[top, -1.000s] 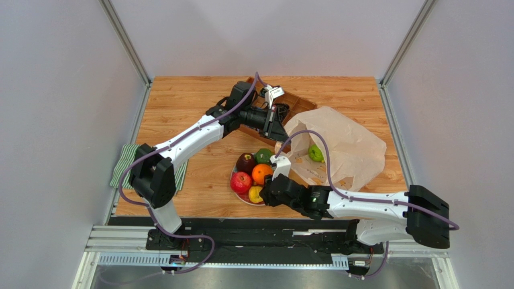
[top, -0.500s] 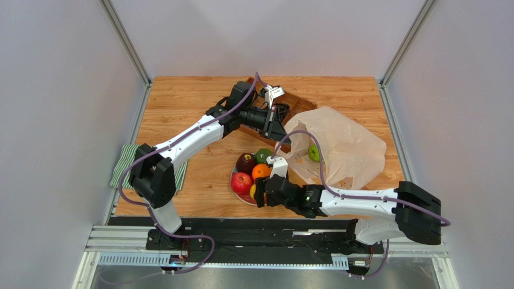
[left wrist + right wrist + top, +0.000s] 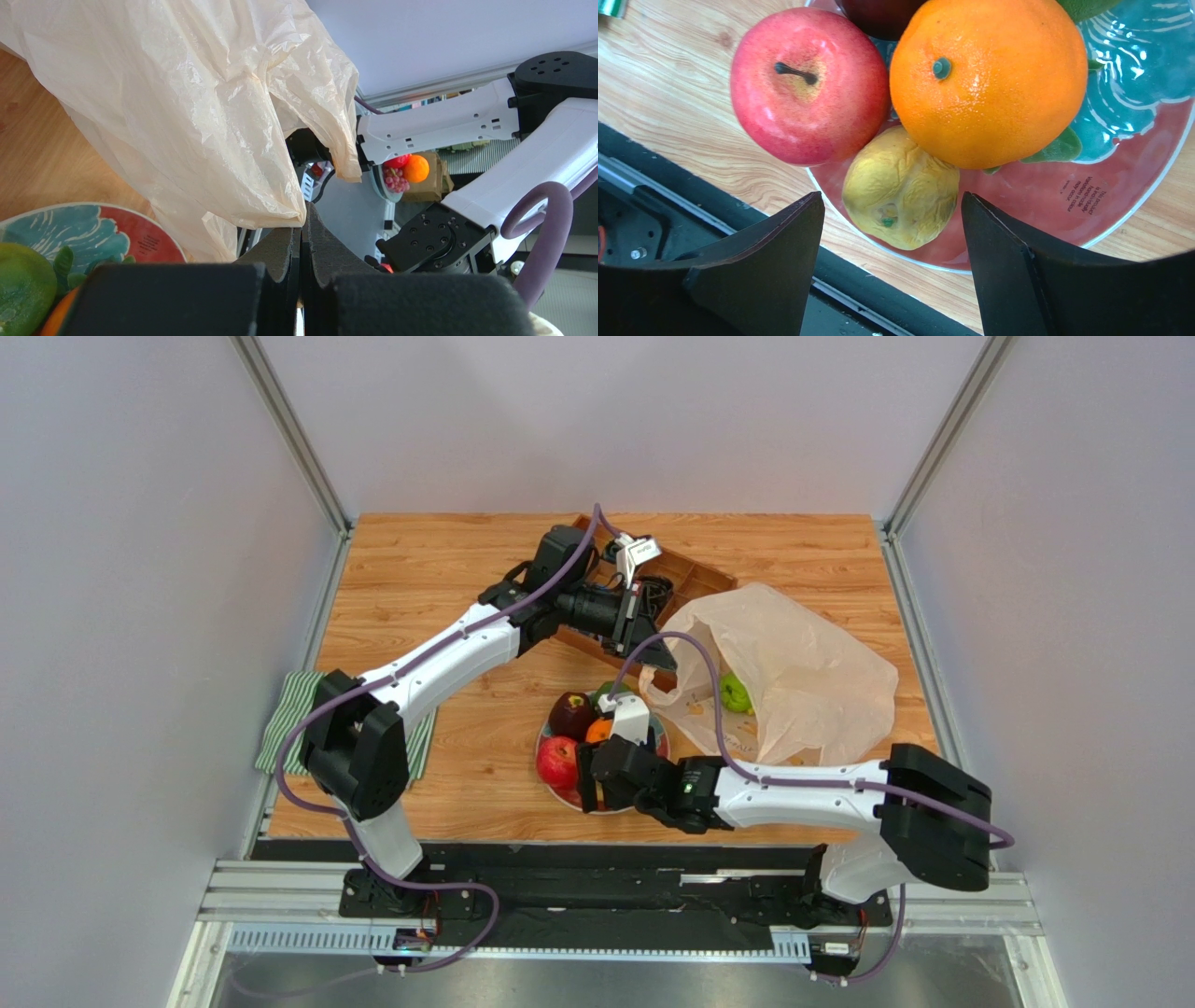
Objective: Place the fruits into the plastic bag
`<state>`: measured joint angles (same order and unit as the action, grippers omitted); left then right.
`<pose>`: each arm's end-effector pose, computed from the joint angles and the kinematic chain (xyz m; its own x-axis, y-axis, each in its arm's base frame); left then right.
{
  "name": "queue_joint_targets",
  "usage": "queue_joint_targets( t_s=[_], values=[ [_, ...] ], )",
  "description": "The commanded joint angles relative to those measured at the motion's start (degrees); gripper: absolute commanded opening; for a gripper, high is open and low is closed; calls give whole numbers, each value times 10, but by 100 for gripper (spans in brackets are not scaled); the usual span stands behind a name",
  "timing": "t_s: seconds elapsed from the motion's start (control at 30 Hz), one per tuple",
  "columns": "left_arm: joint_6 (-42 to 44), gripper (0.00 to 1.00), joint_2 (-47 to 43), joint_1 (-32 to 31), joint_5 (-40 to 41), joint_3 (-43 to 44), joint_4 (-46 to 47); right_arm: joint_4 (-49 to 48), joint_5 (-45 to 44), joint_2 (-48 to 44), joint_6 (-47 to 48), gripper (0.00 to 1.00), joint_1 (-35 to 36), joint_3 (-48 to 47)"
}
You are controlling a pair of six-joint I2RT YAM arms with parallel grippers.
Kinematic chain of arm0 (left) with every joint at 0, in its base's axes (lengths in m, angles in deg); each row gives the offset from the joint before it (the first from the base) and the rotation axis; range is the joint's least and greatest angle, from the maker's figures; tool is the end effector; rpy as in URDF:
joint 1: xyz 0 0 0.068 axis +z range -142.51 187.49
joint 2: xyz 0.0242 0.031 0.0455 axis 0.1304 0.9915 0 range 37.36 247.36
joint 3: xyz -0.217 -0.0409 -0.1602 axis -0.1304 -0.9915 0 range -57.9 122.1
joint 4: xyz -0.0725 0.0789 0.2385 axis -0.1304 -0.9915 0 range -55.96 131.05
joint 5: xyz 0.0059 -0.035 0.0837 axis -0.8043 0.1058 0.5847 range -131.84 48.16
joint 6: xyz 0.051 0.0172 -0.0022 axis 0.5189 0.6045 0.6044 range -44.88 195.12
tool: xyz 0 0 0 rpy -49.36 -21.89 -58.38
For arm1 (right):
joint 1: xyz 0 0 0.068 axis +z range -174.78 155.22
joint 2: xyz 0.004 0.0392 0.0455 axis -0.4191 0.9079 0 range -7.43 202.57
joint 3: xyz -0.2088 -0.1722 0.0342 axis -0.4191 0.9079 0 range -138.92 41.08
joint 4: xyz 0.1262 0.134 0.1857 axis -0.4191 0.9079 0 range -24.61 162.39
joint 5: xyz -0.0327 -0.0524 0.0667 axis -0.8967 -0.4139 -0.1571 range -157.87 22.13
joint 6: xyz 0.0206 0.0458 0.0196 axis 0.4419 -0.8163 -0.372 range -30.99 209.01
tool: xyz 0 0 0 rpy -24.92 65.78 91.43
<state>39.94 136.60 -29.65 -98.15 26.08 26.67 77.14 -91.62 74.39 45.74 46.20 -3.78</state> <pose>0.2977 -0.2627 0.3211 -0.8472 0.2408 -0.4735 0.5180 0.1764 -0.8370 0.1064 0.2645 0.1953 -0.7121 -0.1406 -0.6879 -0.3992 0.8871 0.2319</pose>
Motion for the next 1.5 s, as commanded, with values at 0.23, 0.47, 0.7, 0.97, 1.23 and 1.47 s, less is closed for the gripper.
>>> queue_joint_targets(
  t_s=[0.23,0.47,0.7,0.97,1.23,1.47],
  values=[
    [5,0,-13,-1,-11,14,12,12,-24,45,-10,75,2,-37],
    [5,0,-13,0,-12,15,11,8,-33,33,-9,47,2,-27],
    [6,0,-11,0,-12,14,10,-58,-76,-41,62,35,64,32],
    [8,0,-8,-1,-9,14,10,-159,-134,-267,162,33,123,122],
    [7,0,-6,0,-8,12,11,-36,-229,-458,186,37,27,94],
    [6,0,-6,0,-6,11,11,141,-129,-429,127,35,-171,38]
  ],
)
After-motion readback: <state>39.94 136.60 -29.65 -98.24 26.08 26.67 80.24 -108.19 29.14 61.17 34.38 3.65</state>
